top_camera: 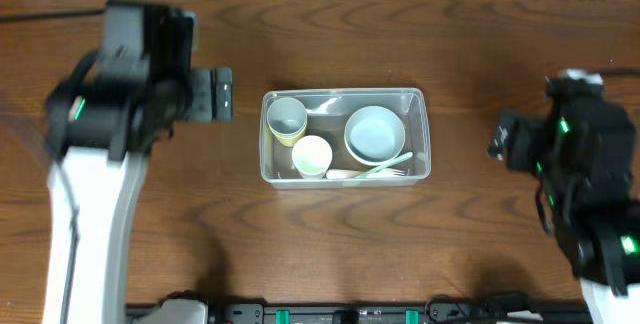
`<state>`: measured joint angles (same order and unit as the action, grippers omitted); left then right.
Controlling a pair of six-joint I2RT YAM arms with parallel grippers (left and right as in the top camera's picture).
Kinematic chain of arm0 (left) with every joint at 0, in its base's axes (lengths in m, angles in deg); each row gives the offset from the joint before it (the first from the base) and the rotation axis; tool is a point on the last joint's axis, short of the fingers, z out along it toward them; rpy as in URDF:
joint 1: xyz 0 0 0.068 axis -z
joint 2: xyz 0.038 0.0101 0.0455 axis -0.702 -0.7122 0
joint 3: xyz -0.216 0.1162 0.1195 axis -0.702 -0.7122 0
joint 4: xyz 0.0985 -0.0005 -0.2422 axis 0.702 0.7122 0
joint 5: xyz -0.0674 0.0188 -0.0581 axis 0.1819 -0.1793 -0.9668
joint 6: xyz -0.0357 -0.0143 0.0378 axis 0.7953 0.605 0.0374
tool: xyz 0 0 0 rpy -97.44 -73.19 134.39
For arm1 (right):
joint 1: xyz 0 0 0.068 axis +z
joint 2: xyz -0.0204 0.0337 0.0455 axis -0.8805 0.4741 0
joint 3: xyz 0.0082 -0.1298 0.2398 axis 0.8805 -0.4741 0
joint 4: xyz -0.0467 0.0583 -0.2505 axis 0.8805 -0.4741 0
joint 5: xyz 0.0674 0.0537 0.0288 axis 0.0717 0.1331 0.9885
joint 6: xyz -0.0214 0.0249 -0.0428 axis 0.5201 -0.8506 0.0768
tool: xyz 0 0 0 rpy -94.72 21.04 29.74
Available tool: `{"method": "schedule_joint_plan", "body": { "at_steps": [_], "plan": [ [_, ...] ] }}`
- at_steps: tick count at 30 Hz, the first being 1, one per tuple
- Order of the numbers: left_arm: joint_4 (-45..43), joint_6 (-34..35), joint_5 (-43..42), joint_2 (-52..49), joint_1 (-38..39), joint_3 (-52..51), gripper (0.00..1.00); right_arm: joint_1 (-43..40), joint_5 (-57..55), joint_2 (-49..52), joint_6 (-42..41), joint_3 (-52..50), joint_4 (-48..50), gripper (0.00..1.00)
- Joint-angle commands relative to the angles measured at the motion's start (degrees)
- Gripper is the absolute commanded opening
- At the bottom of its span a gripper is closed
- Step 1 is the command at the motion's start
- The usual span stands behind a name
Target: Pack container
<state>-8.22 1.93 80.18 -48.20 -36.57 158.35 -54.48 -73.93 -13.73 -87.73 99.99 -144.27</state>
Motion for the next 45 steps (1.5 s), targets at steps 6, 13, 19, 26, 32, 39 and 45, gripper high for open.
{"method": "schedule_joint_plan", "body": {
  "at_steps": [6, 13, 19, 26, 32, 39, 45],
  "plan": [
    [-2.89, -1.22, -0.46, 25.49, 3.06, -14.32, 0.98, 0.13, -0.79, -17.38, -5.16, -14.86, -0.07, 0.97],
    [-11.56, -0.46, -0.33, 44.76, 3.06, -32.85, 0.98, 0.13, -4.35, -29.33, -14.21, -27.78, 2.01, 0.99],
    [-12.61, -0.48, -0.35, 47.6, 3.06, -39.87, 0.98, 0.13, -5.16, -29.77, -15.85, -28.59, 2.03, 0.99],
    [-12.55, -0.5, -0.35, 47.28, 3.06, -41.05, 0.98, 0.13, -5.14, -29.77, -15.85, -28.59, 2.03, 0.99],
    [-12.57, -0.5, -0.35, 47.28, 3.06, -41.05, 0.98, 0.13, -5.16, -29.77, -15.85, -28.59, 2.03, 0.99],
    [-12.55, -0.5, -0.35, 47.28, 3.06, -41.05, 0.98, 0.11, -5.68, -30.14, -15.58, -28.79, -0.81, 0.99],
    [-12.57, -0.5, -0.35, 47.28, 3.06, -41.05, 0.98, -0.09, -0.11, -37.79, -6.03, -35.17, 9.22, 0.99]
  ]
}}
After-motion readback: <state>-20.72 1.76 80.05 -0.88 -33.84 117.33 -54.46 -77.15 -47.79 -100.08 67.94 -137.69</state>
